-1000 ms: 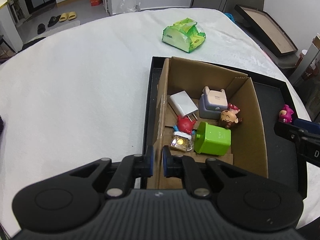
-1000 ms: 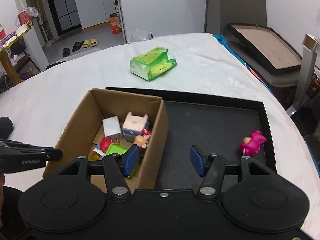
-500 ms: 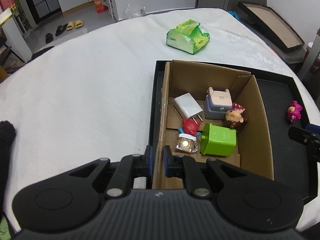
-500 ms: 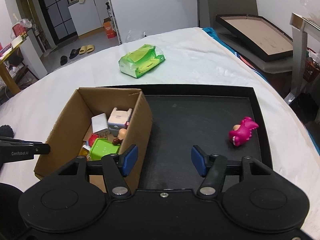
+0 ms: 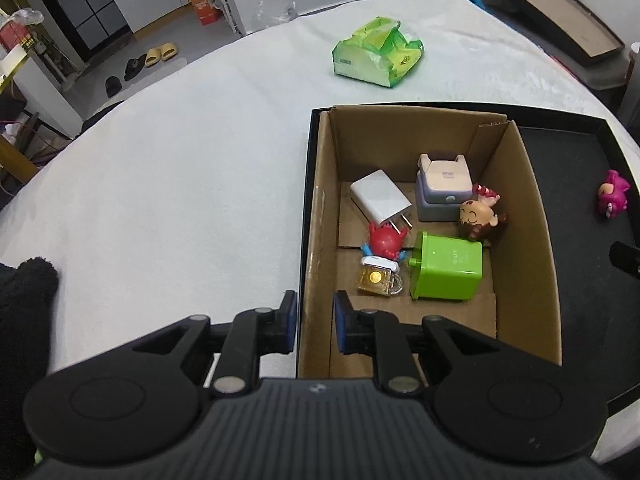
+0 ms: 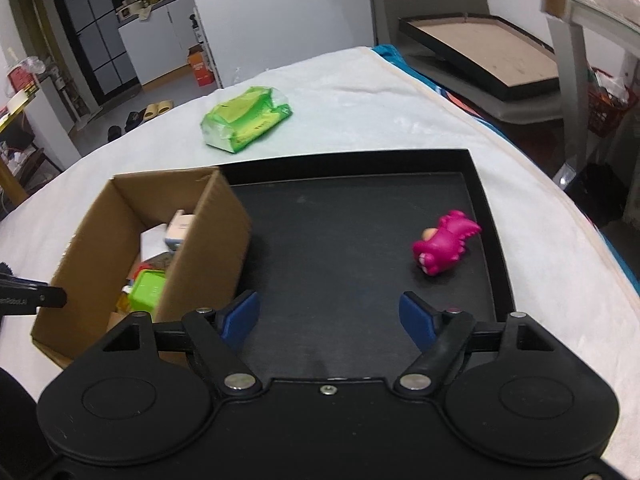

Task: Organize rigid objects
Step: 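Move the right tool to the pink dinosaur toy and grasp it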

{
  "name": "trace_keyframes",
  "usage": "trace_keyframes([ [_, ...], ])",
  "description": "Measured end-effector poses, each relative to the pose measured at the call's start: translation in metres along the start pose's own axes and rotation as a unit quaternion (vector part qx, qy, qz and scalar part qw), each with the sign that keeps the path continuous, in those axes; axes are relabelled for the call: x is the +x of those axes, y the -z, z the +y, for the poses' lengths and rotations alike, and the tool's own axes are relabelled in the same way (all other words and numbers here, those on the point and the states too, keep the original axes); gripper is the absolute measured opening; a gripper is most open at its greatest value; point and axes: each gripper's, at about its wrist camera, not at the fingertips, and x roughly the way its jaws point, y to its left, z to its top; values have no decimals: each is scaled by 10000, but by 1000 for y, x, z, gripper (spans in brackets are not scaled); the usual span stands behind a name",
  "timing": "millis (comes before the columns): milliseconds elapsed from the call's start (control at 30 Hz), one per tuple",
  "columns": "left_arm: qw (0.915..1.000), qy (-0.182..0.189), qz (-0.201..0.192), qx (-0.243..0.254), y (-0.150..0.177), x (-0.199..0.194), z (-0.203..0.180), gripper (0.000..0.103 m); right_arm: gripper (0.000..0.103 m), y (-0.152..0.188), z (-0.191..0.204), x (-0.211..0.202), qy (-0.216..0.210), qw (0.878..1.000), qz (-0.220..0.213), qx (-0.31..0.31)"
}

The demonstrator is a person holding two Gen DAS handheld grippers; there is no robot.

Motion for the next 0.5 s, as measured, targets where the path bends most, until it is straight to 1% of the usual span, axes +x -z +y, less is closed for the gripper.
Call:
trace_keyframes([
  [100,10000,19,89,-20,-2,2,-2,22,78,2,-12,6,28,9999,6,129],
  [267,9996,-120,221,-136,-6,7,-3,30,78,3,-33,18,108,9993,-2,363],
  [367,9991,-191,355,-159,-8,12,-6,33,78,2,-43,27,151,9989,6,438],
  [400,9989,-219,388,-160,-9,13,-7,34,80,1,-45,30,173,9988,12,460],
  [500,9985,-276,440,-148,-12,16,-12,37,80,-2,-55,40,154,9982,53,583],
])
